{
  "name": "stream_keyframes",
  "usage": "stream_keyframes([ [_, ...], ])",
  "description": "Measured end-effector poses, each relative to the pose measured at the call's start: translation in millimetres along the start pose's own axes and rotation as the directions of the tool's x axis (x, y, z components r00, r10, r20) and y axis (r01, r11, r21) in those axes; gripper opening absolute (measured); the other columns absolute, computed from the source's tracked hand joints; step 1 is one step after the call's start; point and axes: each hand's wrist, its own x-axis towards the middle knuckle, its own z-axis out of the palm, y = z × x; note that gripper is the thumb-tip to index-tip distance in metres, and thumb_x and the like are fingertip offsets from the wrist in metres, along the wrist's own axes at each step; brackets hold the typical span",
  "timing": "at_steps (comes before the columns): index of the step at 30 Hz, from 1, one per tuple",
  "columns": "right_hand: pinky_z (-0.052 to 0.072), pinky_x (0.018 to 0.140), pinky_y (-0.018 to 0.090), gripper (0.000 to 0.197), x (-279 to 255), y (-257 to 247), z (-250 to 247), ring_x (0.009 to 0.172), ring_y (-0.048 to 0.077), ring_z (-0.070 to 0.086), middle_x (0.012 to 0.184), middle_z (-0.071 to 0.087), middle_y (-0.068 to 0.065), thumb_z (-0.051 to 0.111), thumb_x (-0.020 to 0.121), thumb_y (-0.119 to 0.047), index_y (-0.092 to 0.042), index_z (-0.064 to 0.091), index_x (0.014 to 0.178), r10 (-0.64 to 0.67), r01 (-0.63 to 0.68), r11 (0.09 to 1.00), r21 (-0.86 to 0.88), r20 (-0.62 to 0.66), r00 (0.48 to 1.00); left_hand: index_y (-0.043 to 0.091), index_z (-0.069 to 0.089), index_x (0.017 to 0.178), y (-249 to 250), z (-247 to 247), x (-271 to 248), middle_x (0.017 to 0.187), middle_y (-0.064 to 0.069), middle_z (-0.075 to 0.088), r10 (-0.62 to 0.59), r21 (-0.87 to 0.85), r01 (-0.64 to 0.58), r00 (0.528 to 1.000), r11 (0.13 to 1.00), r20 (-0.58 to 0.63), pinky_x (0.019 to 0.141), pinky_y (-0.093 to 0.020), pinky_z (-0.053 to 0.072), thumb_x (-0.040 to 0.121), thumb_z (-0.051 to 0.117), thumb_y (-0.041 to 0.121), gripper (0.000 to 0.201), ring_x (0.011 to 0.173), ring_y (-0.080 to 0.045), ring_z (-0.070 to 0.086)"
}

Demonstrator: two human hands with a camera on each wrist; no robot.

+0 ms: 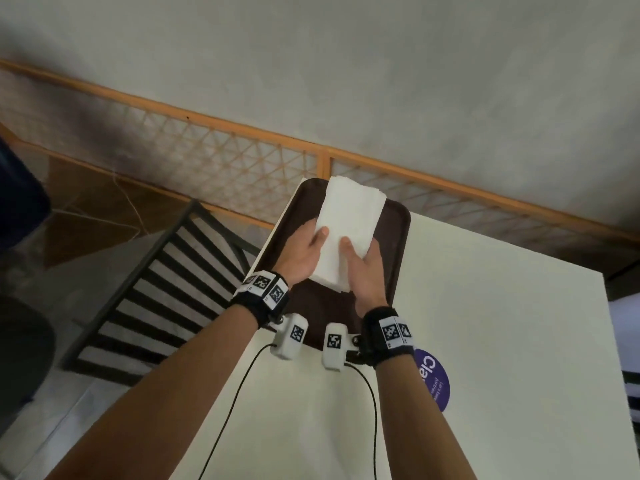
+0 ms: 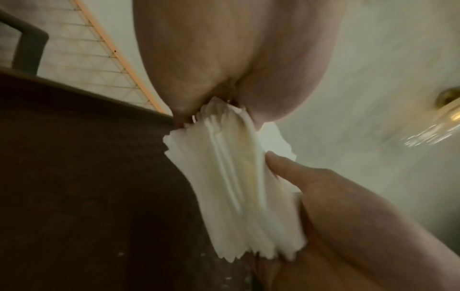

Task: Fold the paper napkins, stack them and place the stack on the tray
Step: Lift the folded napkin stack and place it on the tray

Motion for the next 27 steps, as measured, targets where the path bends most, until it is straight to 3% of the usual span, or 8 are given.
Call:
stream_keyframes([
  [3,0.053,0.109,0.042,0.067,22,15,6,0.127,0.023,0.063,0.147,0.063,0.001,0.063,0.104,-0.047,-0.016,0.042,0.16,0.129,-0.128,0.967,-0.221,-0.011,0.992,0.009,0.058,0.141,-28,10,25,0.138,-0.01,0.066,-0.111,0.193,0.089,0.988,0.977,0.105,0.109,-0.046,0.048,0.111,0.048,0.038,0.044,0.127,-0.029,0.061],
  [7,0.042,0.118,0.046,0.057,33,32,10,0.139,0.035,0.053,0.149,0.056,0.014,0.057,0.107,-0.039,-0.009,0.049,0.155,0.075,-0.106,0.884,-0.456,-0.086,0.993,0.008,0.056,0.141,-50,17,30,0.137,-0.018,0.062,-0.185,0.303,0.149,0.978,0.941,0.095,0.109,-0.045,0.047,0.108,0.052,0.035,0.043,0.127,-0.036,0.059],
  [10,0.042,0.112,0.041,0.042,33,34,13,0.132,0.036,0.054,0.143,0.058,0.019,0.052,0.111,-0.03,-0.006,0.059,0.145,0.033,-0.076,0.825,-0.56,-0.086,0.996,0.007,0.056,0.139,-49,16,28,0.136,-0.022,0.052,-0.182,0.342,0.151,0.981,0.928,0.061,0.108,-0.044,0.042,0.111,0.048,0.028,0.036,0.126,-0.039,0.055],
  [13,0.043,0.111,0.04,0.036,28,36,18,0.128,0.036,0.056,0.135,0.059,0.019,0.05,0.111,-0.02,-0.004,0.063,0.141,0.012,-0.052,0.813,-0.58,-0.072,0.997,0.007,0.059,0.135,-50,15,26,0.131,-0.02,0.05,-0.161,0.368,0.122,0.984,0.922,0.076,0.098,-0.038,0.044,0.113,0.041,0.021,0.031,0.111,-0.034,0.058],
  [16,0.043,0.114,0.041,0.033,21,38,21,0.128,0.034,0.055,0.121,0.056,0.008,0.047,0.113,-0.017,-0.008,0.064,0.14,0.004,-0.045,0.829,-0.557,-0.074,0.997,0.004,0.059,0.128,-51,12,21,0.13,-0.021,0.051,-0.158,0.387,0.118,0.985,0.915,0.073,0.091,-0.034,0.04,0.113,0.037,0.017,0.029,0.099,-0.026,0.052],
  [20,0.049,0.11,0.045,0.033,12,41,24,0.122,0.031,0.06,0.133,0.06,0.012,0.05,0.111,-0.023,-0.011,0.064,0.138,0.01,-0.064,0.814,-0.577,-0.096,0.995,0.004,0.05,0.147,-49,13,8,0.143,-0.02,0.041,-0.17,0.494,0.124,0.984,0.861,0.05,0.109,-0.041,0.039,0.114,0.039,0.025,0.041,0.128,-0.034,0.043],
  [24,0.056,0.108,0.051,0.032,10,45,24,0.12,0.033,0.066,0.131,0.067,0.012,0.054,0.107,-0.024,-0.012,0.067,0.133,0.014,-0.076,0.81,-0.582,-0.111,0.994,0.002,0.055,0.139,-52,19,6,0.136,-0.016,0.042,-0.138,0.501,0.087,0.988,0.861,0.066,0.104,-0.037,0.042,0.113,0.04,0.019,0.034,0.123,-0.031,0.045],
  [27,0.056,0.106,0.048,0.031,10,42,24,0.118,0.032,0.066,0.13,0.066,0.013,0.052,0.108,-0.021,-0.009,0.068,0.133,0.015,-0.094,0.799,-0.594,-0.136,0.991,0.001,0.057,0.134,-52,21,8,0.133,-0.015,0.043,-0.143,0.51,0.09,0.988,0.856,0.065,0.102,-0.036,0.043,0.113,0.041,0.017,0.031,0.121,-0.031,0.047],
])
